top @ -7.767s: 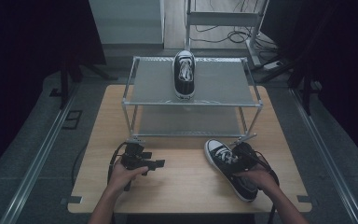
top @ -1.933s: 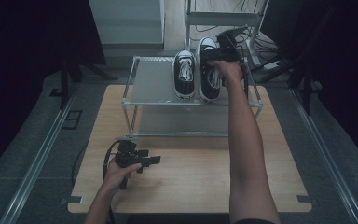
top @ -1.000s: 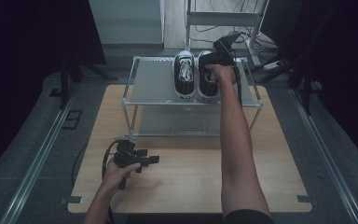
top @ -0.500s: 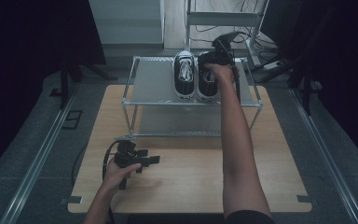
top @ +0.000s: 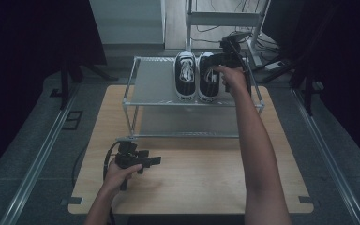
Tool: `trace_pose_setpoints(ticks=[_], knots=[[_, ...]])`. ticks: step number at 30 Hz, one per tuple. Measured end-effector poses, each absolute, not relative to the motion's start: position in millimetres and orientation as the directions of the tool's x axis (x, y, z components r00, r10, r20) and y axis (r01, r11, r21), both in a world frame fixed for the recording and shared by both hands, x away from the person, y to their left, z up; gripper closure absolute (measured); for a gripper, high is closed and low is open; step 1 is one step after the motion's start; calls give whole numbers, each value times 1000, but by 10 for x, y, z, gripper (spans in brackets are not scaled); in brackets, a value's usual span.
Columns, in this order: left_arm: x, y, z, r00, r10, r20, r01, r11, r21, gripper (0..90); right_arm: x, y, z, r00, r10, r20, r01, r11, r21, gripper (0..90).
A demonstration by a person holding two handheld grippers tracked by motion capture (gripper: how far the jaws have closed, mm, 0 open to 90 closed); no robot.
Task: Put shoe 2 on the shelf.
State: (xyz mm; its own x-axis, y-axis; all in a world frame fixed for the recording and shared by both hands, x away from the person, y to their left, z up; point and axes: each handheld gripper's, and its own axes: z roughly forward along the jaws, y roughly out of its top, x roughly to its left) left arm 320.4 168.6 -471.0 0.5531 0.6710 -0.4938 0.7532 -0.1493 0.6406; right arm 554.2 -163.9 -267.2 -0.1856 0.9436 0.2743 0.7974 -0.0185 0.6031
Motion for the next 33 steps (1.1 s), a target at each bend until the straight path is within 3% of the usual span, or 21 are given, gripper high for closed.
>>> trace_pose_setpoints(ticks=[16,33], knots=[[3189,1657,-4700,557,680,-477,748,-161,644,224,4735,-1857,-2649,-395,868,302,723,91,684,208],[3160,1644,-4682,561,681,-471,746,-168,645,224,4060,-1960,-3059,-541,790,289,655,180,734,248]])
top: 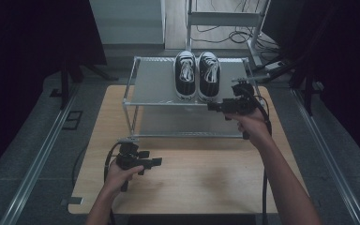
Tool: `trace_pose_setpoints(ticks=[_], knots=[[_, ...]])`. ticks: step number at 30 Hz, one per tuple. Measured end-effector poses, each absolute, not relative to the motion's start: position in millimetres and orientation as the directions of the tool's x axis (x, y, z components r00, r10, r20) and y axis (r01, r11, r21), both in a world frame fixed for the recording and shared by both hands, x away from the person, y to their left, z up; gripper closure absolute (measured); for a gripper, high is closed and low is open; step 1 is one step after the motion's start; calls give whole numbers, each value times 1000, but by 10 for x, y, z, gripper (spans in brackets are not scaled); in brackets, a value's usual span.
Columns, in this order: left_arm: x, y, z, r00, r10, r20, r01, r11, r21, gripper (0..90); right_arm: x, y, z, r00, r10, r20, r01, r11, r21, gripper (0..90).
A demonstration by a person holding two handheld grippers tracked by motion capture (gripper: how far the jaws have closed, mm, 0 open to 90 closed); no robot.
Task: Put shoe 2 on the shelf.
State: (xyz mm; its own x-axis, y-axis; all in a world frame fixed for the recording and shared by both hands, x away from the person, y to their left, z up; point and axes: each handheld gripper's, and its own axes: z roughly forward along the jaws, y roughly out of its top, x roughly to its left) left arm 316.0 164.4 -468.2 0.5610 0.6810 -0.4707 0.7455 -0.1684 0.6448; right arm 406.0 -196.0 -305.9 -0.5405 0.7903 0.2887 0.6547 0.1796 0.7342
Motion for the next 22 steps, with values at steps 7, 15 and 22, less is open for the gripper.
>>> trace_pose_setpoints(ticks=[7,15,22], knots=[[3154,1639,-4679,560,684,-467,745,-169,646,224,3840,-1999,-3344,-580,764,283,635,207,744,260],[3151,1643,-4678,560,688,-462,743,-169,647,225,3748,-2058,-3546,-595,753,282,624,211,752,262],[3150,1632,-4685,562,693,-451,740,-177,649,226,3753,-2086,-3609,-600,747,287,622,210,754,262]])
